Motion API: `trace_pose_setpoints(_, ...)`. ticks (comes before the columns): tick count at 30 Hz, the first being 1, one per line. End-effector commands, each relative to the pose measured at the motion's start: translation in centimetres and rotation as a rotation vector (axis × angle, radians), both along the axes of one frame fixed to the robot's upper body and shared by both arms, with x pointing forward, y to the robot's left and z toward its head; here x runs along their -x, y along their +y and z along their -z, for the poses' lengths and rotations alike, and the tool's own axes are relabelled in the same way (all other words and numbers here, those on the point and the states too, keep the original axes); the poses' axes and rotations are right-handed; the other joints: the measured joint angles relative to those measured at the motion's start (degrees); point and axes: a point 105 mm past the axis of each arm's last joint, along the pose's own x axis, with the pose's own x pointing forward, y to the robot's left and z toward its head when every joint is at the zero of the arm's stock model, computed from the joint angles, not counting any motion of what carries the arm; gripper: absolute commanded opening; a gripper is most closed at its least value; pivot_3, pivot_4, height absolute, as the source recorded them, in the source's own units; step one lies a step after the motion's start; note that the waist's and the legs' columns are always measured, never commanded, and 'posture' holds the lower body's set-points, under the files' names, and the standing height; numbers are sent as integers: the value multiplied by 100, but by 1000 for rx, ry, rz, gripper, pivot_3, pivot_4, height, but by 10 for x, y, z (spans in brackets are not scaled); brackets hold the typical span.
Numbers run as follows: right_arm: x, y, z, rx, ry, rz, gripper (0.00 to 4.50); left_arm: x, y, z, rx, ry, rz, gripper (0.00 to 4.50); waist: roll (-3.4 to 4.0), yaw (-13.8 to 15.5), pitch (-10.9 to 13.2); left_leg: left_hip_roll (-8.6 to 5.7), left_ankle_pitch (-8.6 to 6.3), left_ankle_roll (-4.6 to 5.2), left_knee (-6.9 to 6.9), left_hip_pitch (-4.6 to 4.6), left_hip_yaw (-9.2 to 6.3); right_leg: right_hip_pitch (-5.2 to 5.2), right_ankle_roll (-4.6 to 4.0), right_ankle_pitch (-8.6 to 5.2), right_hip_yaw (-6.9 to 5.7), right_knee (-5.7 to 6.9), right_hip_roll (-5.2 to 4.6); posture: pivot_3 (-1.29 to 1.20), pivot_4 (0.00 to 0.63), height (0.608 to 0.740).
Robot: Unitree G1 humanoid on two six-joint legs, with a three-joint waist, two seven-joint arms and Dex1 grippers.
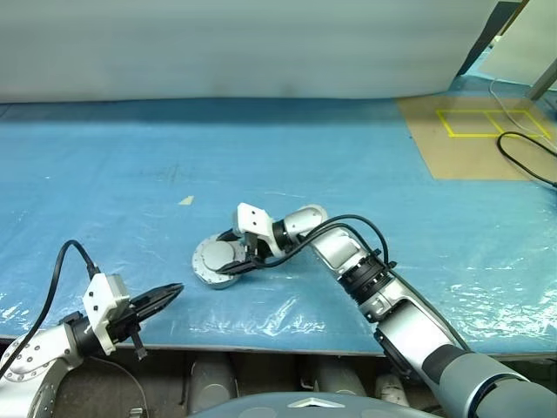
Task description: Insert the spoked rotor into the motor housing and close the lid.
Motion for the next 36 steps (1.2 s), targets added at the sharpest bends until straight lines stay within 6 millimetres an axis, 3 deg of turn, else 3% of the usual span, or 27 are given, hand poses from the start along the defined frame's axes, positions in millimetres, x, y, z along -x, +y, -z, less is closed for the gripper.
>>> trace_pose_setpoints(1, 1, 4, 7, 18, 49, 19, 2964, 0, 1, -9, -3, -32, 2, 0, 0, 0, 0, 0, 0, 0, -2, 0, 1, -1, 0, 0, 0, 0, 0, 0, 150, 740)
trace_pose_setpoints(11, -1, -4, 15, 59, 29, 14, 2964, -3, -1, -9, 3, -38, -5, 0, 1, 4, 0, 0, 1, -2, -8, -5, 8, -6, -3, -2, 1, -11, 0, 0, 150, 740)
trace_pose_setpoints(16, -8, -6, -4, 1, 76, 30, 2964, -3, -1, -9, 0, -38, -4, 0, 1, 15, 0, -1, 0, -1, -6, -5, 9, -6, -3, -2, 2, -8, 0, 0, 150, 740)
trace_pose_setpoints(21, 1, -4, -25, -48, 89, -39, 2964, -5, -5, -9, 10, -42, 2, 0, 0, 39, 0, -1, 1, -2, -5, -16, 9, -10, -3, -2, 0, -15, -2, 0, 150, 740)
trace_pose_setpoints(27, 4, -7, -9, -1, 68, -28, 2964, -6, -5, -9, 10, -44, 6, 0, 0, 27, 0, 0, 4, -6, -6, -28, 9, -23, -3, -2, -2, -15, 0, 0, 150, 740)
trace_pose_setpoints(36, 1, -4, -3, 2, 61, 11, 2964, -6, -5, -8, 14, -40, 3, 0, 0, 23, 0, 0, 3, -5, -4, -26, 9, -22, -3, -2, -2, -12, 0, 0, 150, 740)
